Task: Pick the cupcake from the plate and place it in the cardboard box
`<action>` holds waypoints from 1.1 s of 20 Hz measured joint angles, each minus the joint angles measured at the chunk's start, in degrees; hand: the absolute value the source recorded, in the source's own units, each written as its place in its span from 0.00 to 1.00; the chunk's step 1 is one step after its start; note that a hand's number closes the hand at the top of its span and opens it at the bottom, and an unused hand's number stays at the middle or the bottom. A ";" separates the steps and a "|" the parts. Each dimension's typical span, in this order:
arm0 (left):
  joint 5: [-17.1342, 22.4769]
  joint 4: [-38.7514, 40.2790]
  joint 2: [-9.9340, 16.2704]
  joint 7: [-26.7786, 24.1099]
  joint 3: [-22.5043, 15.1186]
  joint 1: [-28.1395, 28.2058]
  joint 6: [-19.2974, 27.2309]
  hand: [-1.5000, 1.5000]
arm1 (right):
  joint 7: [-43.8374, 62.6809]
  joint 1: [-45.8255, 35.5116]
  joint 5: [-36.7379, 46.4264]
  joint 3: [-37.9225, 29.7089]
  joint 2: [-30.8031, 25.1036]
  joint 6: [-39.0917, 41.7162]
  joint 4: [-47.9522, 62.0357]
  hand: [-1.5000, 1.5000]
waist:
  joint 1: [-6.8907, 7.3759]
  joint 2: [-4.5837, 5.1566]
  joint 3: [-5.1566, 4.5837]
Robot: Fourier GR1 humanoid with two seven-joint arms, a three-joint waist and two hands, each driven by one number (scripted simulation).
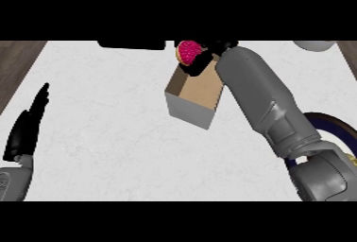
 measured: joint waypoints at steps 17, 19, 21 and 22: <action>-0.83 -0.20 -0.91 -0.10 -0.21 -1.08 -0.16 0.50 | -1.11 0.81 -6.49 -7.28 3.17 -3.05 3.77 0.00 | 1.48 0.56 0.05; -0.63 -0.37 -0.93 -0.49 -0.14 -0.52 -0.43 0.50 | -2.94 1.17 -8.52 -9.40 1.97 -2.95 3.09 0.00 | 1.45 0.58 0.07; -0.52 -0.89 -0.74 -0.07 -0.05 -0.45 -0.72 0.50 | -3.47 0.84 -10.89 -11.83 0.79 -2.20 2.72 0.00 | 1.38 0.53 0.08; -0.52 -0.70 -0.73 0.01 -0.05 -0.60 -0.88 0.50 | -4.20 1.17 -11.84 -12.81 0.61 -2.22 2.62 0.00 | 1.25 0.54 0.09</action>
